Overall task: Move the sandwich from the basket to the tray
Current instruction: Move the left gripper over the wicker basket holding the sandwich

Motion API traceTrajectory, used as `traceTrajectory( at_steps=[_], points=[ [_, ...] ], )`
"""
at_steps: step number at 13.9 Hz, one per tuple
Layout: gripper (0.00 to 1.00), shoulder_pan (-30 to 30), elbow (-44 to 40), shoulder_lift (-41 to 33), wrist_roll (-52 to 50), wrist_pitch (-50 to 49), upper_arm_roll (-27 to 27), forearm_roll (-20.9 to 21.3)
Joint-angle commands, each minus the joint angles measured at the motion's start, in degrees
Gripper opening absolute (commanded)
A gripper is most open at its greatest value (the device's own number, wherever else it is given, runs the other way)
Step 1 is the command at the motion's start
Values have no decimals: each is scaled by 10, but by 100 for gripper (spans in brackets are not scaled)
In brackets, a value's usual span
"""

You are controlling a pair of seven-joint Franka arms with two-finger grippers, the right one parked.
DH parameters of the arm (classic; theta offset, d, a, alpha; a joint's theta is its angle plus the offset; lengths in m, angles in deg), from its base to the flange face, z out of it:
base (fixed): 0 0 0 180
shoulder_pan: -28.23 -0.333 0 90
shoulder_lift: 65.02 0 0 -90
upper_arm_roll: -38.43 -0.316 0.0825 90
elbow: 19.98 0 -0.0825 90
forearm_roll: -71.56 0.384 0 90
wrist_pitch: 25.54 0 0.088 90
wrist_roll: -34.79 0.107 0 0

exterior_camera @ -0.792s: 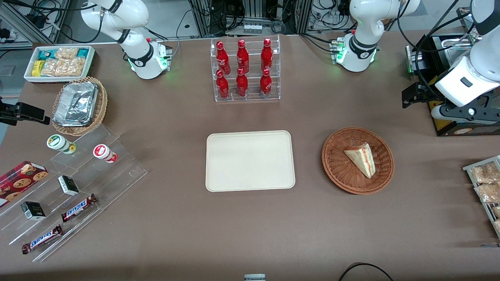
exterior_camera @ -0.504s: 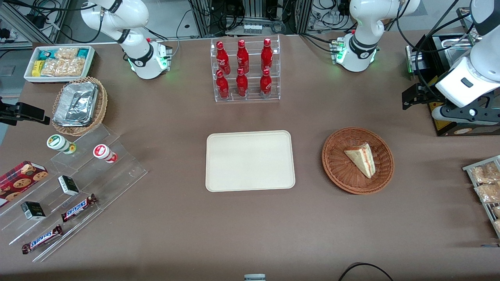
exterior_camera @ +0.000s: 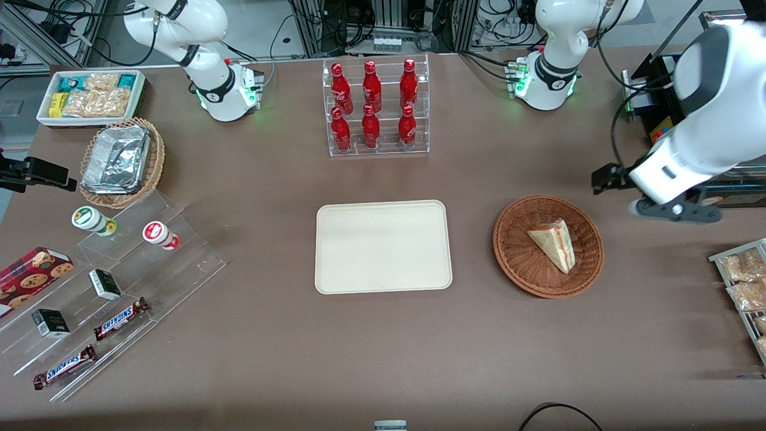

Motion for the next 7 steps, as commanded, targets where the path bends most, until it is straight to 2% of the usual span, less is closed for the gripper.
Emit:
traceTrajectory(
  at_steps=[1,7],
  points=[
    [100,-5,91,-32,-3,79,4,0],
    [100,-7,218,-46,-13,244,4,1]
  ],
)
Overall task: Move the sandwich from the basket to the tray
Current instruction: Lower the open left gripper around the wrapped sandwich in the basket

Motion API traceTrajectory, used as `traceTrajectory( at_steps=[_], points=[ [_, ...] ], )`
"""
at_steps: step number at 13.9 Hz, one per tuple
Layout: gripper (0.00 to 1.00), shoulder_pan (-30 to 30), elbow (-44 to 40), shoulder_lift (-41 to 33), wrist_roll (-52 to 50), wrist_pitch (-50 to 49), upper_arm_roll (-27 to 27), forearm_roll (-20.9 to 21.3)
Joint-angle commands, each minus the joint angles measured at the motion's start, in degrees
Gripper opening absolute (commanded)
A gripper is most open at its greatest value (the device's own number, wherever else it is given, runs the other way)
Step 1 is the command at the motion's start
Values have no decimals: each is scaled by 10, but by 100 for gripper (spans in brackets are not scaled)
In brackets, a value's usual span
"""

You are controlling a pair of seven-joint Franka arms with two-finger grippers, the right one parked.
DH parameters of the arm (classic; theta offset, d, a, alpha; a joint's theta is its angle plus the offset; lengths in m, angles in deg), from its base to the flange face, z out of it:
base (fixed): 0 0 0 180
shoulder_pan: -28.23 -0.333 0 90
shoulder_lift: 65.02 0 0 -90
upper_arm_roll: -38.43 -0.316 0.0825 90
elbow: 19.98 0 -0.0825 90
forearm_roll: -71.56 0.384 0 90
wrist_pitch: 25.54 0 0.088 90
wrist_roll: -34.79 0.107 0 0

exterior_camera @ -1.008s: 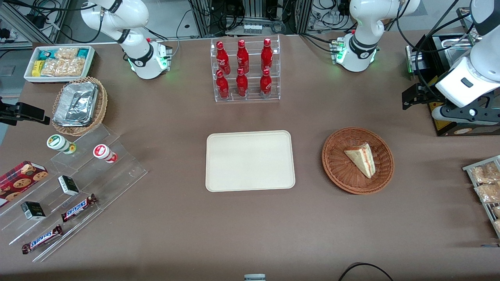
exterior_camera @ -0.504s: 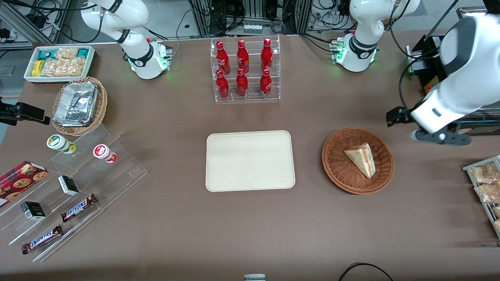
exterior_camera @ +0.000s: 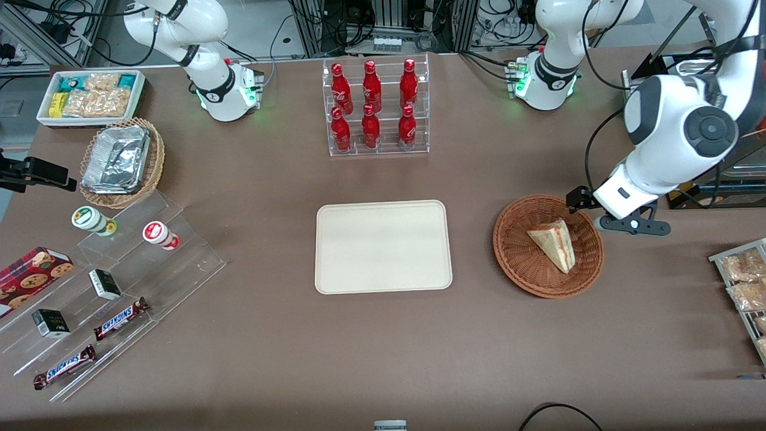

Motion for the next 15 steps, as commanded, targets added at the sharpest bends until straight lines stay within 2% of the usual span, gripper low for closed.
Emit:
traceTrajectory(
  at_steps=[1,3,6,9,13,15],
  points=[
    [100,-7,65,-32,-19,60,4,1],
    [100,-7,71,-30,-50,70,4,1],
    [100,-7,95,-30,-180,112,4,1],
    [100,-6,135,-29,-352,177,4,1],
    [100,-4,131,-3,-501,188,6,-13],
    [100,-1,130,11,-520,200,7,-13]
  ],
)
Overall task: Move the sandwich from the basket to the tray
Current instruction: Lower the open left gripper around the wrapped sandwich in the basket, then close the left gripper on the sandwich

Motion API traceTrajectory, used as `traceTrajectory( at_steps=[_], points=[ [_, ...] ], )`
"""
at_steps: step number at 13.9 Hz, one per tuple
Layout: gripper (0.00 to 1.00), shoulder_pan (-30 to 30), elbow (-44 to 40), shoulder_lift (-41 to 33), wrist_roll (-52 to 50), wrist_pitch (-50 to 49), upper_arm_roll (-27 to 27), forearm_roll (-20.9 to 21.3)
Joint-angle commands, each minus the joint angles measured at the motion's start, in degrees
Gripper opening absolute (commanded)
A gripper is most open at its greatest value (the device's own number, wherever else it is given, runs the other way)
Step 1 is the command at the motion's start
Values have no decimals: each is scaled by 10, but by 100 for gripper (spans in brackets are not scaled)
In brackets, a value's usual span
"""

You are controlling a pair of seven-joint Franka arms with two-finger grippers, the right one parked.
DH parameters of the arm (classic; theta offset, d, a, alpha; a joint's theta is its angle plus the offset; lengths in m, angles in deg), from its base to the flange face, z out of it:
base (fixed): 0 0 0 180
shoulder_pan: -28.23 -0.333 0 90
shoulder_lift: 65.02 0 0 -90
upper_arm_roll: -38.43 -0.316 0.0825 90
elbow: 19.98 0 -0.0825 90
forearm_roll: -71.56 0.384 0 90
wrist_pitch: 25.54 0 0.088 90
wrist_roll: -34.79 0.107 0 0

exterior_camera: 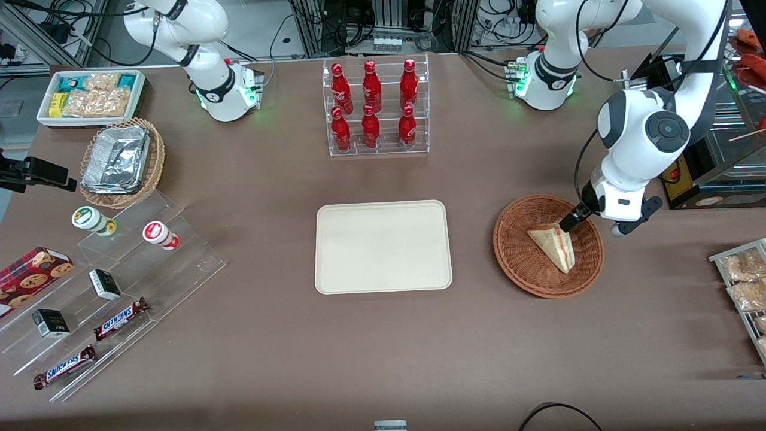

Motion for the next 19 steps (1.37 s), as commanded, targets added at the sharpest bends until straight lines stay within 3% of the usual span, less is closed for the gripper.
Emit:
traceTrajectory(
  at_steps=[1,14,15,17,18,19],
  points=[
    [100,-1,4,17,-32,24,6,-7],
    [100,8,-26,126,-68,86,8,-9],
    [97,8,-26,128,-73,87,7,-9],
    [23,10,-25,127,-75,85,8,-9],
    [0,11,-25,125,-69,81,7,-9],
    [0,11,-26,122,-65,77,8,-8]
  ],
)
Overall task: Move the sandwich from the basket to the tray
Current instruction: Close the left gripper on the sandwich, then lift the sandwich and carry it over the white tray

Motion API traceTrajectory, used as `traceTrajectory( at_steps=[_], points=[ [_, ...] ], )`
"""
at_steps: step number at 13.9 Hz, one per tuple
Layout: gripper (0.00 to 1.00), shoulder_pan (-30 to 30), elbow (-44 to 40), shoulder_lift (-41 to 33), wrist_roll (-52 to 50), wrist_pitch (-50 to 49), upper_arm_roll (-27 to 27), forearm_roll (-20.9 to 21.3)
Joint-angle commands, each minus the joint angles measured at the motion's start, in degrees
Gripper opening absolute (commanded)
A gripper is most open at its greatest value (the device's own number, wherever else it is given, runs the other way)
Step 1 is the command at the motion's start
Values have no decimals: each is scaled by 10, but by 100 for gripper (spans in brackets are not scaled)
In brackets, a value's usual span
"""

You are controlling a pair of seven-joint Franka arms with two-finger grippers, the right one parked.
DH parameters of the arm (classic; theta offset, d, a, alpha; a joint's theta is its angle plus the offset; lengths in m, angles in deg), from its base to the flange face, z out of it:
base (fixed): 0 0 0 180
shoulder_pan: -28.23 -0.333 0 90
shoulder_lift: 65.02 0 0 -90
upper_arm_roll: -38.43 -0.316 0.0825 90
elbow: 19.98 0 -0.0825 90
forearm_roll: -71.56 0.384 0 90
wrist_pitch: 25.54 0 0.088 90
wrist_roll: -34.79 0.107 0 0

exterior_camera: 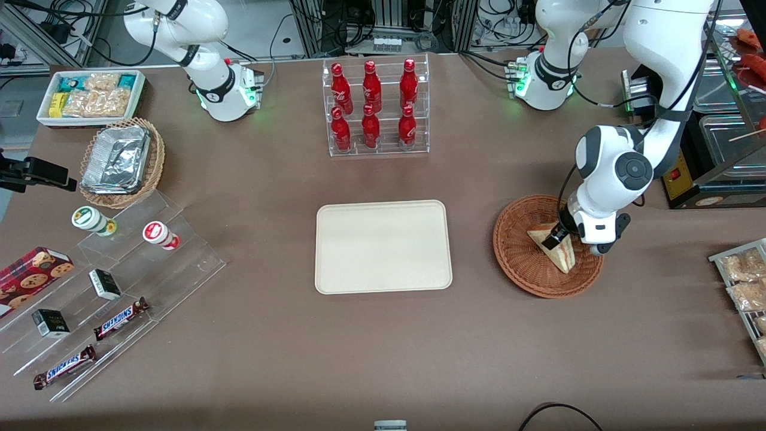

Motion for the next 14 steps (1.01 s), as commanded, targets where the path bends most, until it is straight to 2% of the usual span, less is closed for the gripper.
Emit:
traceTrajectory(
  at_steps=[1,3,8,12,14],
  points=[
    [0,6,-9,-9,-3,-7,1,-6],
    [0,7,-28,-24,2,-36,1,-3],
    [0,41,-187,2,39,-223,12,4],
    [0,121,-346,81,71,-350,17,26],
    [0,189,-389,120,54,-358,15,29]
  ],
)
